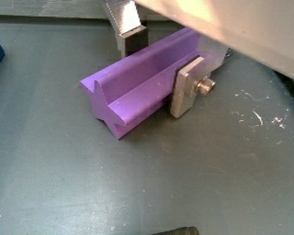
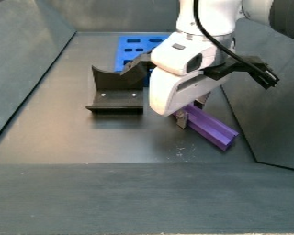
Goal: Pick up the star object. Move up. Place the star object on the fixture. Regrasp the star object. Move to above the board. Insert the star object.
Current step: Pick up the star object.
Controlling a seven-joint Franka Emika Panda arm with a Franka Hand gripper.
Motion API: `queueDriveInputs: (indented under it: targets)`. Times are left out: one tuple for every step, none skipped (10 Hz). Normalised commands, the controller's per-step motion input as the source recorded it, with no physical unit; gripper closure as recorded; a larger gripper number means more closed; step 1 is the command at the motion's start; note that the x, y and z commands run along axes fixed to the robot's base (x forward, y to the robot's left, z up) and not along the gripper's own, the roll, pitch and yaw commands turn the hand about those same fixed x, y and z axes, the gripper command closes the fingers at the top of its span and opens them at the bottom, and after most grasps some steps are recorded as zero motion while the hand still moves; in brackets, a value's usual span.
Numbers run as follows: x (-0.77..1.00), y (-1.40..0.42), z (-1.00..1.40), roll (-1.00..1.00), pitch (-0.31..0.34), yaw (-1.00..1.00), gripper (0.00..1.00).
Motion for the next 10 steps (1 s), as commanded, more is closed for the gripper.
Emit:
queueDriveInputs:
  targets:
    - [0.0,0.0,0.0,0.0,0.0,0.0,1.0]
    - [0.0,0.0,0.0,0.0,0.0,0.0,1.0]
    - [0.0,0.0,0.0,0.0,0.0,0.0,1.0]
    - [0.0,0.0,0.0,0.0,0.0,0.0,1.0]
    - [0.0,0.0,0.0,0.0,0.0,0.0,1.0]
    - [0.0,0.0,0.0,0.0,0.0,0.0,1.0]
    - [0.0,0.0,0.0,0.0,0.0,0.0,1.0]
    - [0.0,0.0,0.0,0.0,0.0,0.0,1.0]
    - [0.0,0.0,0.0,0.0,0.0,0.0,1.0]
    - [0.0,0.0,0.0,0.0,0.0,0.0,1.0]
